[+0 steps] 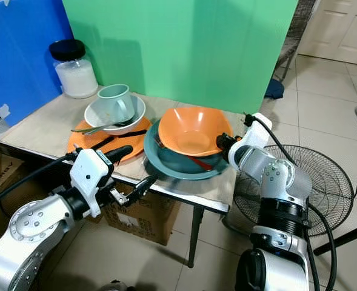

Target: Setting the table

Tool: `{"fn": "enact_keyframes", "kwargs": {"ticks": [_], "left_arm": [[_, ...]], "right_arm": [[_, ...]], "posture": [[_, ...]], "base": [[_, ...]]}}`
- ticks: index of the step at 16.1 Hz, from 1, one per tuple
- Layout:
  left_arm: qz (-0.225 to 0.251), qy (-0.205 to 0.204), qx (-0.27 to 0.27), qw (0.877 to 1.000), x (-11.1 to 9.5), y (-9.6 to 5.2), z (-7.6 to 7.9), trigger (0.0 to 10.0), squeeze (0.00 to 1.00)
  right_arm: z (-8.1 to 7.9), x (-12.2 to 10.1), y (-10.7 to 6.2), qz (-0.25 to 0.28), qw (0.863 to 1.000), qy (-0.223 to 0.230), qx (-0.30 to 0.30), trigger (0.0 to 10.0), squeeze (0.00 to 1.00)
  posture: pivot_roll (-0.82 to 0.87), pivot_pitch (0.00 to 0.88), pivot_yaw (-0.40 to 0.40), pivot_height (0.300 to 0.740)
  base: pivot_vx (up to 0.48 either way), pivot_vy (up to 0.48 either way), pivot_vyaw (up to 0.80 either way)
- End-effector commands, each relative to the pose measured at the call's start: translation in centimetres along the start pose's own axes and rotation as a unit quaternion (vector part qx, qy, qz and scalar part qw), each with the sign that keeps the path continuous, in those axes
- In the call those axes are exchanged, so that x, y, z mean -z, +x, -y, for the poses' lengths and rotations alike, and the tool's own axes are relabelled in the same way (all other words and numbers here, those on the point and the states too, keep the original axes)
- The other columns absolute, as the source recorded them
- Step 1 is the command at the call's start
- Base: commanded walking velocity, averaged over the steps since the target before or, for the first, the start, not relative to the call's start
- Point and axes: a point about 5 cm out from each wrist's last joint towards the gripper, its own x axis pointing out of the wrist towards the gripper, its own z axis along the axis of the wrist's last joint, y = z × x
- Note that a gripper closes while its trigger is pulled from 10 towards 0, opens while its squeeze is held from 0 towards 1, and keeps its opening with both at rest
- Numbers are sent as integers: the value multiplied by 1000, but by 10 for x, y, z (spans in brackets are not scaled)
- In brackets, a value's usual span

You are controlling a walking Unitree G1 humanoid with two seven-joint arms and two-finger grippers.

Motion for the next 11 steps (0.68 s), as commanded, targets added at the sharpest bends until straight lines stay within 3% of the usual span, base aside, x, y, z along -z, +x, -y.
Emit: {"fn": "enact_keyframes", "kwargs": {"ticks": [1,7,9,11], "left_arm": [[-4,6,-4,1000,2,-1,0,10000,0],[2,11,-16,1000,0,3,-5,10000,0],[9,18,-31,999,-1,6,-10,10000,0],[16,23,-48,998,-3,8,-15,10000,0]], "right_arm": [[1,0,0,-4,1000,10,-1,0,0],[-1,-7,-4,23,999,36,-13,0,0],[-9,-19,-12,66,996,45,-48,0,0],[-17,-26,-19,108,991,26,-71,0,0]], "posture": [[77,18,8,740],[70,16,14,740],[68,4,13,740],[68,0,13,740]], "base": [[0,0,0],[0,0,0],[0,0,0],[0,0,0]]}}
